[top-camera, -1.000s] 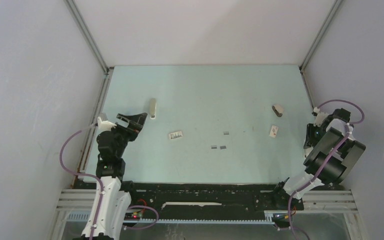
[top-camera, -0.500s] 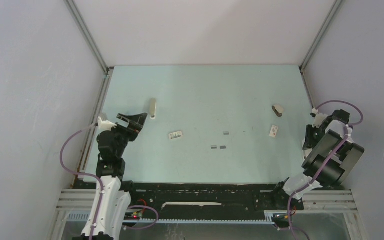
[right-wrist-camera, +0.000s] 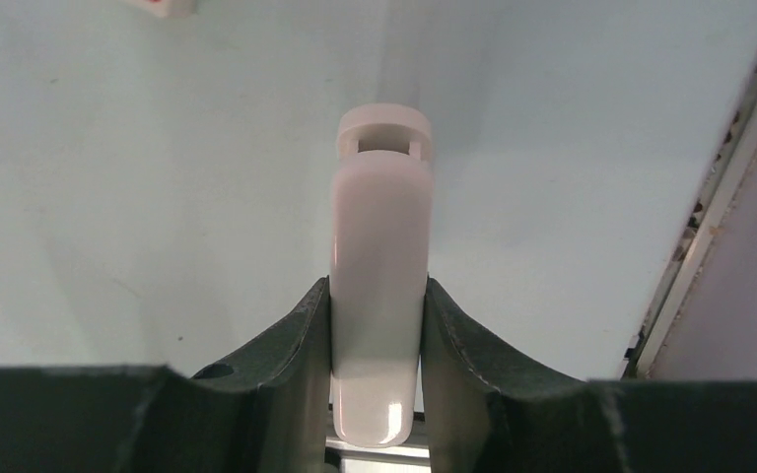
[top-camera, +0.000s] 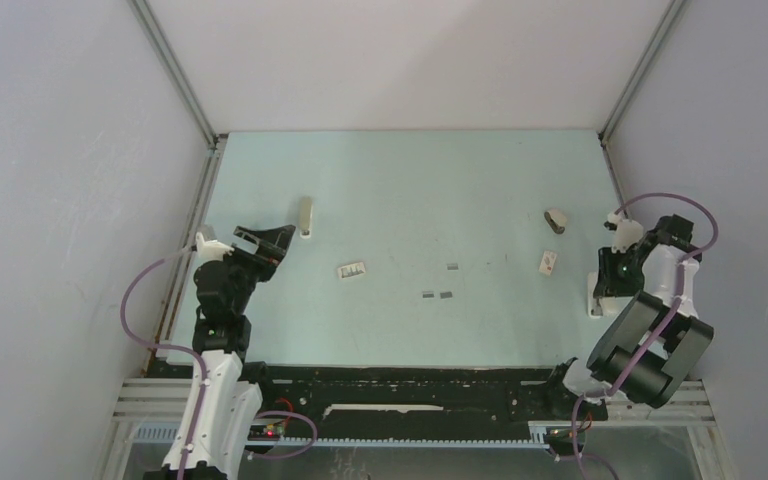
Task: Unload the staples from the stapler
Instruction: Pick up the stapler from the center of the board.
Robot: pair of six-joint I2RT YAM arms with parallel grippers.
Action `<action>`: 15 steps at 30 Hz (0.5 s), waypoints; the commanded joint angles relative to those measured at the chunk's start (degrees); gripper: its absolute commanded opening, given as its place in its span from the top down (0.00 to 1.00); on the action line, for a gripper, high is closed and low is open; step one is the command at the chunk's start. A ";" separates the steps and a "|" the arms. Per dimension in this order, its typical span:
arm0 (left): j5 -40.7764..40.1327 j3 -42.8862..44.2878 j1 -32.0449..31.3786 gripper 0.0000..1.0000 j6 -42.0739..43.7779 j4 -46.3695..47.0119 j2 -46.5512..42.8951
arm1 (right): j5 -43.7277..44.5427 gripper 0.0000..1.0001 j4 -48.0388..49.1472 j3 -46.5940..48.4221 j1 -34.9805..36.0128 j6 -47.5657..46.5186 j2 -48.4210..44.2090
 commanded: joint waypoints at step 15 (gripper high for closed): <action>1.37 -1.92 0.27 0.00 -0.62 3.00 -0.08 | -4.20 1.00 -8.58 1.31 26.41 5.31 -11.19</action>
